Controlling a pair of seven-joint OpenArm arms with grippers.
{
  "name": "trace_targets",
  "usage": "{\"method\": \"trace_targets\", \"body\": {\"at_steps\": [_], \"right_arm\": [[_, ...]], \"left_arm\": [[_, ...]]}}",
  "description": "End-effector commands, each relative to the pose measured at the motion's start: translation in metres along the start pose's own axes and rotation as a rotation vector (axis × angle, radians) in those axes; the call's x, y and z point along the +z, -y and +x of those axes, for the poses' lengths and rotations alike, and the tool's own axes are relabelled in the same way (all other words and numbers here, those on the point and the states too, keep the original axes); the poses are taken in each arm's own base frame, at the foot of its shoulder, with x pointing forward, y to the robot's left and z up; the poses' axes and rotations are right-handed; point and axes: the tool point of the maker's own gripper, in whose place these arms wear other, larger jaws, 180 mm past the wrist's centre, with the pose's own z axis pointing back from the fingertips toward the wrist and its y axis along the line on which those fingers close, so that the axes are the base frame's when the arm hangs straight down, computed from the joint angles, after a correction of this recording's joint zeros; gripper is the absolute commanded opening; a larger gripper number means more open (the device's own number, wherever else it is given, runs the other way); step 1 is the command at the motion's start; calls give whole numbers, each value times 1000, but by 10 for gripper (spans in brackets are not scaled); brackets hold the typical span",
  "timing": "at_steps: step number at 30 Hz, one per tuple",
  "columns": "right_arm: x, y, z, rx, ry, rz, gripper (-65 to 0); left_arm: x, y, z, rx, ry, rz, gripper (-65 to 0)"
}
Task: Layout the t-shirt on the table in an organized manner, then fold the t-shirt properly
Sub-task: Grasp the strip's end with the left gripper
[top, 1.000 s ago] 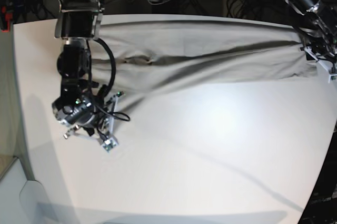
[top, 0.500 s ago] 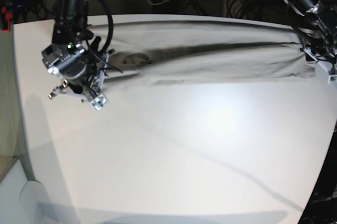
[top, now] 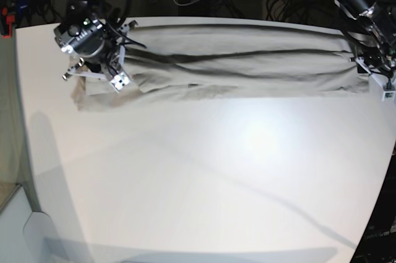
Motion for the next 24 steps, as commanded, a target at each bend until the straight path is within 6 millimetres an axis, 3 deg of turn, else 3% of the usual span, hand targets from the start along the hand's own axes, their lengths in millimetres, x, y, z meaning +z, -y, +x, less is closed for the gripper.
{"method": "trace_targets", "body": {"at_steps": [1,6,9,17,19,24], "right_arm": [[4,8,1,-9,14,-22,-644],[5,19,-14,-61,-13,-49,-644],[5,14,-24,-61,-33,-37,-644],[3,5,-27,-61,-29,-14,-632],[3,5,-27,-58,-30,-15,-582],[3,7,-29,-59,-36,-20,-385]], "left_arm": [[3,-5,4,-3,7,12,-265],[3,-5,2,-4,2,12,-265],[3,-5,2,-5,2,12,-265],[3,-5,2,-5,2,12,-265],[3,-5,2,-5,2,12,-264],[3,-5,2,-4,2,12,-264]]}}
